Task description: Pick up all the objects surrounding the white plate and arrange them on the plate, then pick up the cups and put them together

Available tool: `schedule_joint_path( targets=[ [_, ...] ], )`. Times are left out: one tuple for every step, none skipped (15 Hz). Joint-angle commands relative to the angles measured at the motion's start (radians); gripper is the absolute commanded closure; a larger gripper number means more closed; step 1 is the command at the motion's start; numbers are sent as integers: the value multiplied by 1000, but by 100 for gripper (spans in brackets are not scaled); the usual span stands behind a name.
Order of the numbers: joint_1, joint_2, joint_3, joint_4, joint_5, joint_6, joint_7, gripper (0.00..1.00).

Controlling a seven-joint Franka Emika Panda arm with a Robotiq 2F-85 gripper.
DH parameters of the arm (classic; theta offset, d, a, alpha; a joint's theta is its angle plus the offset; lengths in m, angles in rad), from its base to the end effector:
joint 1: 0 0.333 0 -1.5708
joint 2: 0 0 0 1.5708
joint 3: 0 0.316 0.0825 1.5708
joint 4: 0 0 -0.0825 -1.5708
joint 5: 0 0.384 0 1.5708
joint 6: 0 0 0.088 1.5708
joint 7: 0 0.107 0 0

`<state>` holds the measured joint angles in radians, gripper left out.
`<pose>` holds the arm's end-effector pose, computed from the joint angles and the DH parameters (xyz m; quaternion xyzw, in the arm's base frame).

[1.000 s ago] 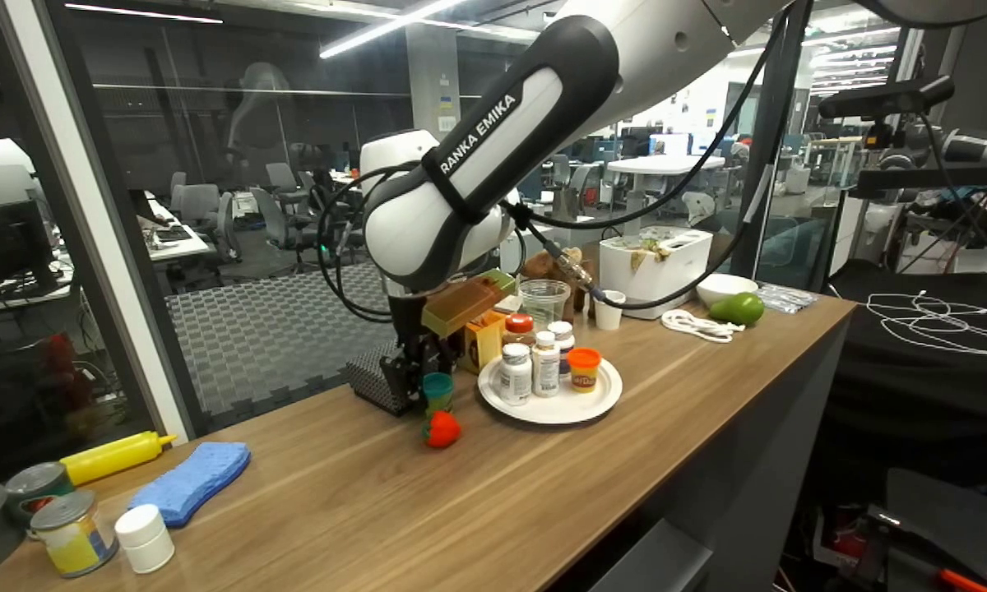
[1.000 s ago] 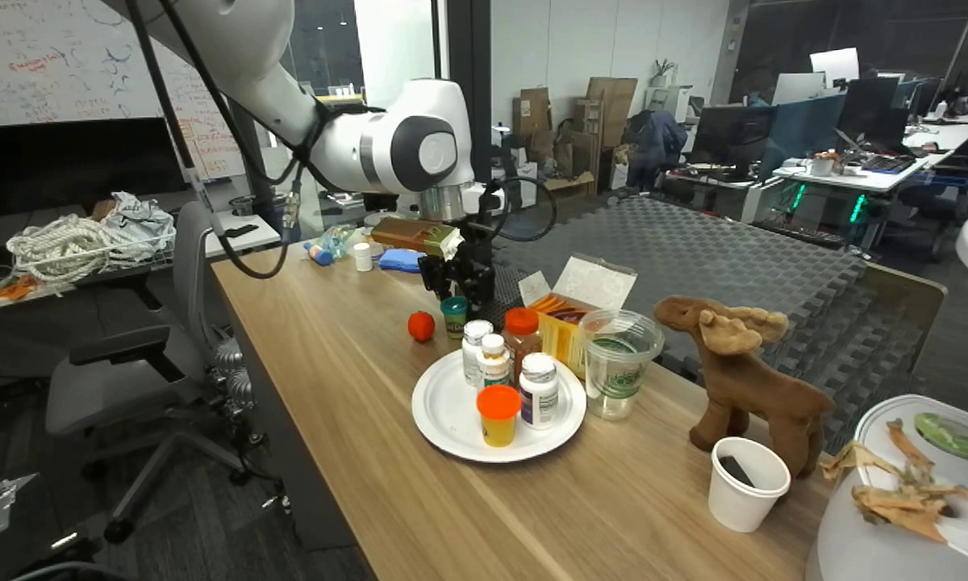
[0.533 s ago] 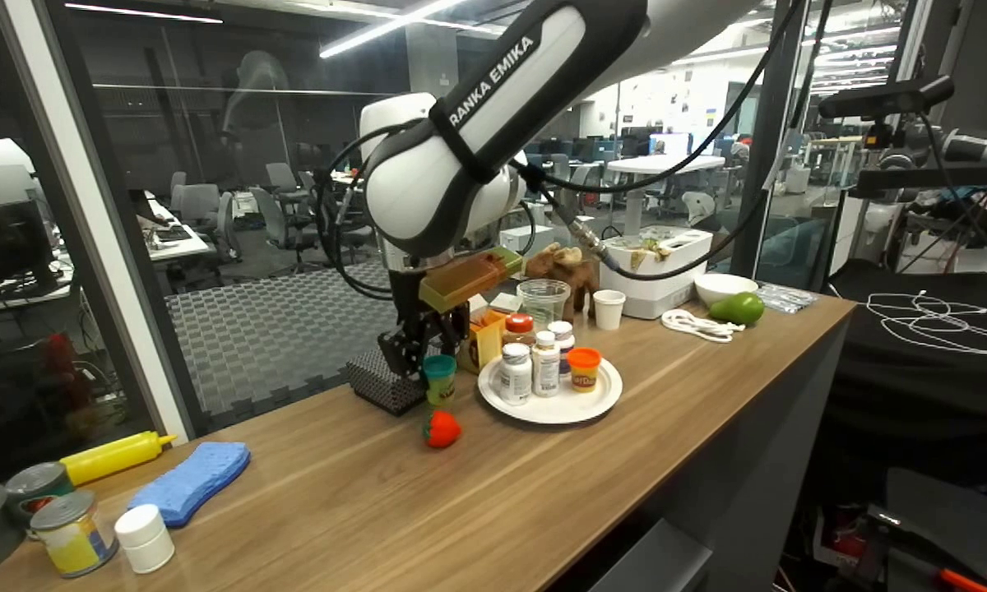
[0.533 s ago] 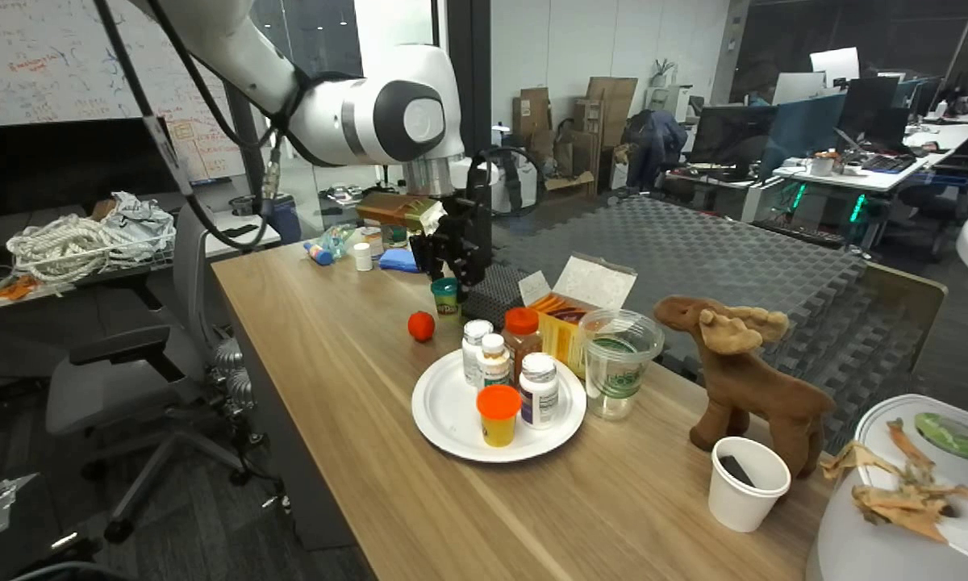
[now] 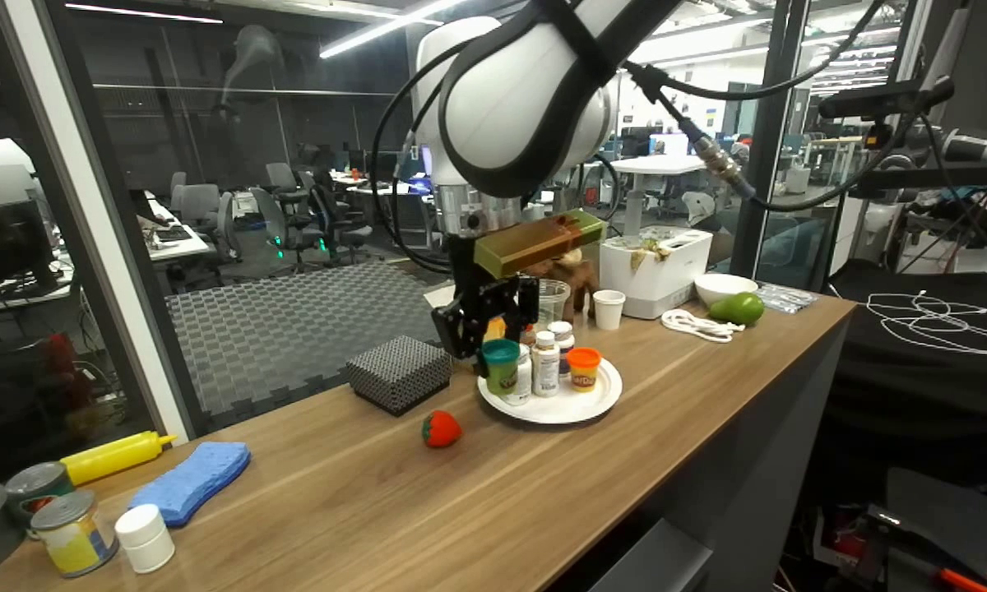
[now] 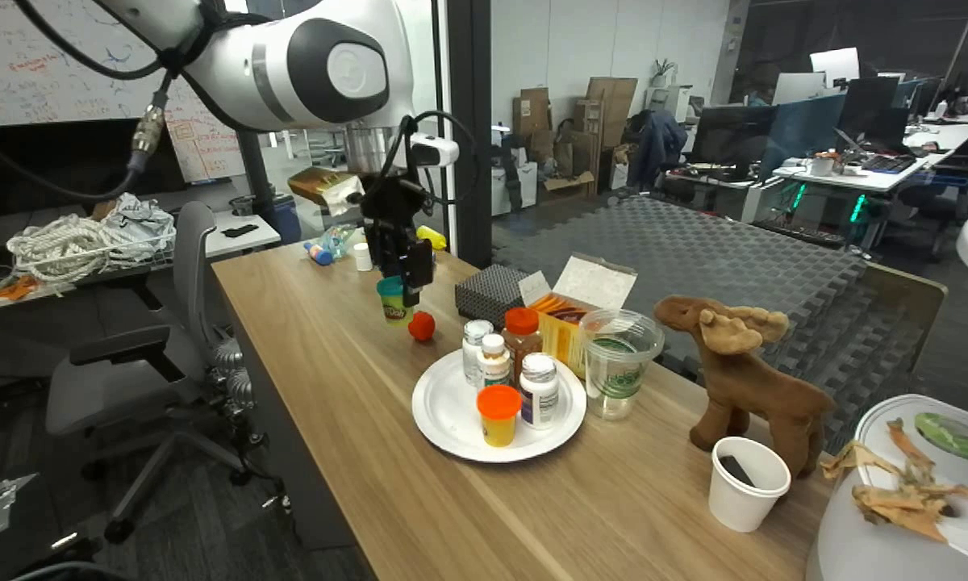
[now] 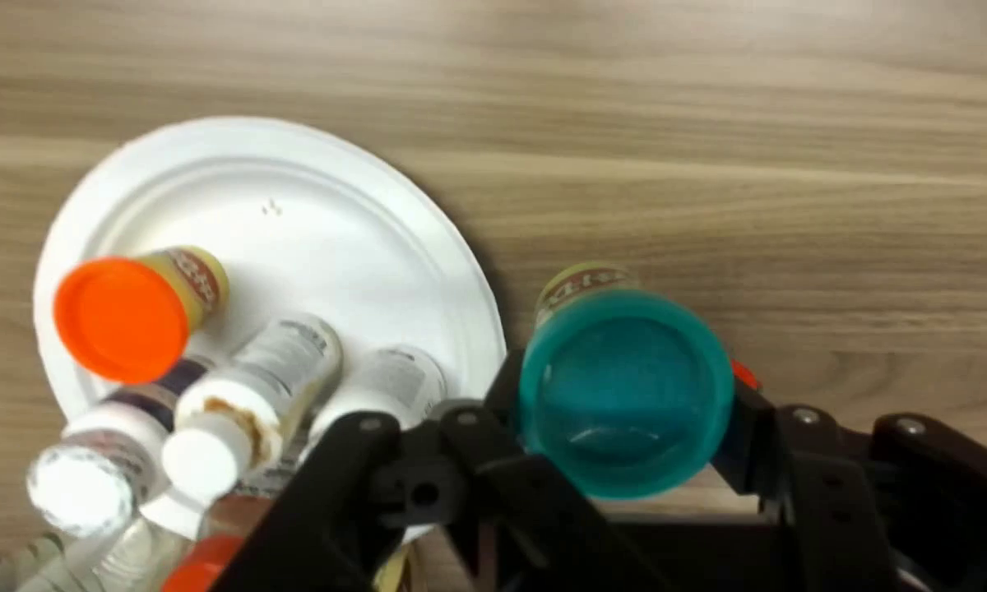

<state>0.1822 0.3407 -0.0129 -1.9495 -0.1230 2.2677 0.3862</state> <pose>0.6040 0.1004 0.3035 0.9964 -0.0679 0.0025 0.0501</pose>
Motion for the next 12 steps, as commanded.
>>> schedule_joint_path(
  targets=[
    [-28,-116,-2,-204,43,116,79,76],
    [-38,-125,-3,-236,63,147,92,76],
    [-51,-127,-7,-264,87,184,108,76],
    [-64,-125,-13,-286,112,219,125,76],
    [-80,-118,-18,-300,143,247,127,76],
    [-92,-110,-26,-311,166,273,140,76],
    [-105,-103,-32,-320,197,300,144,76],
    [-118,-95,-39,-321,224,314,153,76],
    [-127,-90,-48,-320,244,326,169,76],
    [-134,-87,-58,-318,258,333,186,76],
    [-138,-83,-69,-316,266,342,205,76],
    [-141,-80,-80,-310,266,343,224,76]
  ],
)
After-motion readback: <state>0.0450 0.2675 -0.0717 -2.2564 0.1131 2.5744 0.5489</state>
